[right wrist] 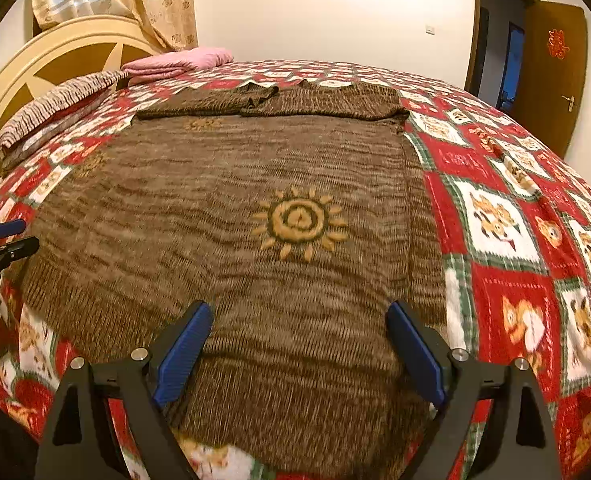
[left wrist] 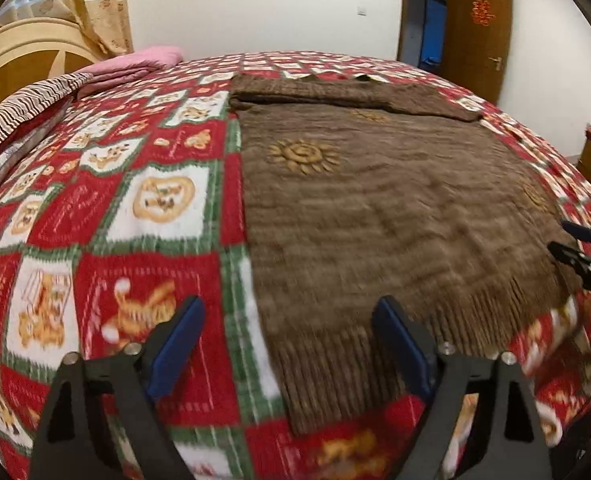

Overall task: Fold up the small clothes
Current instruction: 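Move both tools over the sweater toward its hem edge, then grasp the sweater hem with the left tool while the right tool grasps it beside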

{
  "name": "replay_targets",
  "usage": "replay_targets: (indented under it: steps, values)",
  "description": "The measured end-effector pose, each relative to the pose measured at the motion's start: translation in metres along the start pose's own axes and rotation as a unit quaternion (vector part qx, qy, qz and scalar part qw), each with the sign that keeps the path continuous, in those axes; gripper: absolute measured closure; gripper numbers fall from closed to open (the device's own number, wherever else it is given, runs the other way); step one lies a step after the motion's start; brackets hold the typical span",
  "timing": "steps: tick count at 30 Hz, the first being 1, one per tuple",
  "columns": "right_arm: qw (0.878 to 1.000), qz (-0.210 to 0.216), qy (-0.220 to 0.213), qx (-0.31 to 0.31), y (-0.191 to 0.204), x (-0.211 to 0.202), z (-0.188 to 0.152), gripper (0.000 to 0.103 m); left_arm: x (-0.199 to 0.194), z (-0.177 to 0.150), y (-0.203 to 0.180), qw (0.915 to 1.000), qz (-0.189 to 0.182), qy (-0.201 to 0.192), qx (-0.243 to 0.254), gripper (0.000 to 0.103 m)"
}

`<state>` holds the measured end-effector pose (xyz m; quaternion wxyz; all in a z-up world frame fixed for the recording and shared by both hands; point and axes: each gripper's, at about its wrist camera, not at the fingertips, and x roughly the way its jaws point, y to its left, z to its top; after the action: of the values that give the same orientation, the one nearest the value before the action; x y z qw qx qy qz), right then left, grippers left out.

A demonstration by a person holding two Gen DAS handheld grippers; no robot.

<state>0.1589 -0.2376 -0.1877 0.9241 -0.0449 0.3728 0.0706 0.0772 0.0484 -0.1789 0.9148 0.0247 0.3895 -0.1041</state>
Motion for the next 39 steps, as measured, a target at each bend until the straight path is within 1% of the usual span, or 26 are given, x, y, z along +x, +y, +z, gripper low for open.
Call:
replay_targets:
  steps: [2, 3, 6, 7, 8, 9, 10, 11, 12, 14, 16, 18, 21, 23, 28, 29, 30, 31, 32, 33, 34, 35, 36, 37, 39]
  values:
    - [1.000, 0.002, 0.004, -0.002, 0.001, -0.004, -0.005, 0.013, -0.003, -0.004, -0.002, 0.9999, -0.016, 0.003, 0.000, 0.025]
    - [1.000, 0.002, 0.006, -0.003, 0.001, -0.006, -0.007, 0.013, -0.005, -0.005, -0.004, 0.9996, -0.026, 0.005, 0.001, 0.025]
    - [1.000, 0.000, 0.017, -0.017, 0.003, -0.010, -0.012, 0.013, -0.007, -0.008, -0.007, 0.9992, -0.039, 0.006, 0.002, 0.033]
    - [1.000, -0.002, 0.020, -0.024, 0.004, -0.011, -0.014, 0.012, -0.006, -0.008, -0.007, 0.9993, -0.038, 0.005, 0.001, 0.038]
    - [0.999, -0.003, 0.024, -0.027, 0.005, -0.012, -0.015, 0.012, -0.006, -0.009, -0.006, 0.9994, -0.033, 0.003, 0.001, 0.050]
    - [0.999, -0.004, 0.026, -0.029, 0.005, -0.013, -0.016, 0.012, -0.007, -0.009, -0.005, 0.9996, -0.030, 0.000, 0.001, 0.058]
    - [0.999, -0.004, 0.027, -0.028, 0.004, -0.015, -0.017, 0.012, -0.008, -0.009, -0.003, 0.9994, -0.034, -0.003, 0.000, 0.074]
    - [0.999, -0.003, 0.027, -0.024, 0.003, -0.016, -0.017, 0.012, -0.009, -0.009, 0.000, 0.9989, -0.046, -0.003, -0.003, 0.094]
    - [0.999, 0.000, 0.026, -0.020, 0.001, -0.018, -0.018, 0.012, -0.010, -0.007, 0.003, 0.9980, -0.062, 0.000, -0.009, 0.093]
    - [1.000, 0.003, 0.023, -0.004, -0.006, -0.022, -0.019, 0.012, -0.015, -0.005, 0.009, 0.9974, -0.069, -0.002, -0.022, 0.094]
    - [1.000, 0.005, 0.019, 0.016, -0.014, -0.026, -0.021, 0.012, -0.023, -0.005, 0.012, 0.9970, -0.073, -0.012, -0.023, 0.094]
    - [0.999, 0.002, 0.014, 0.032, -0.021, -0.031, -0.023, 0.012, -0.029, -0.005, 0.012, 0.9973, -0.069, -0.021, -0.016, 0.095]
    - [0.999, 0.000, 0.011, 0.052, -0.030, -0.037, -0.026, 0.012, -0.031, -0.004, 0.014, 0.9974, -0.064, -0.027, -0.018, 0.095]
    - [0.998, 0.007, 0.017, 0.064, -0.036, -0.038, -0.030, 0.013, -0.032, -0.003, 0.015, 0.9977, -0.058, -0.029, -0.017, 0.095]
    - [0.997, 0.013, 0.029, 0.069, -0.040, -0.036, -0.038, 0.013, -0.022, -0.009, 0.013, 0.9987, -0.044, -0.026, -0.001, 0.095]
    - [0.997, 0.014, 0.029, 0.070, -0.039, -0.036, -0.039, 0.016, -0.020, -0.010, 0.012, 0.9989, -0.040, -0.024, 0.001, 0.094]
    - [0.997, 0.013, 0.027, 0.070, -0.039, -0.036, -0.040, 0.021, -0.018, -0.012, 0.011, 0.9991, -0.037, -0.022, 0.003, 0.094]
    - [0.997, 0.010, 0.026, 0.066, -0.039, -0.036, -0.040, 0.025, -0.017, -0.013, 0.009, 0.9993, -0.030, -0.021, 0.007, 0.089]
    - [0.998, 0.008, 0.025, 0.064, -0.039, -0.036, -0.040, 0.032, -0.016, -0.014, 0.008, 0.9995, -0.021, -0.022, 0.009, 0.085]
    - [0.998, 0.006, 0.023, 0.066, -0.040, -0.037, -0.040, 0.041, -0.016, -0.014, 0.007, 0.9996, -0.011, -0.022, 0.009, 0.079]
    - [0.997, 0.007, 0.022, 0.071, -0.042, -0.038, -0.039, 0.044, -0.016, -0.013, 0.008, 0.9997, -0.006, -0.024, 0.008, 0.067]
    - [0.997, 0.009, 0.022, 0.075, -0.044, -0.039, -0.039, 0.047, -0.016, -0.013, 0.008, 0.9997, -0.003, -0.024, 0.006, 0.046]
    - [0.997, 0.013, 0.022, 0.076, -0.045, -0.039, -0.038, 0.048, -0.015, -0.013, 0.010, 0.9998, 0.000, -0.021, 0.002, 0.034]
    - [0.997, 0.016, 0.023, 0.074, -0.044, -0.040, -0.038, 0.049, -0.013, -0.014, 0.011, 0.9999, 0.004, -0.016, -0.003, 0.024]
    - [0.997, 0.013, 0.026, 0.065, -0.041, -0.039, -0.039, 0.061, -0.012, -0.017, 0.011, 0.9999, 0.000, -0.016, -0.001, 0.029]
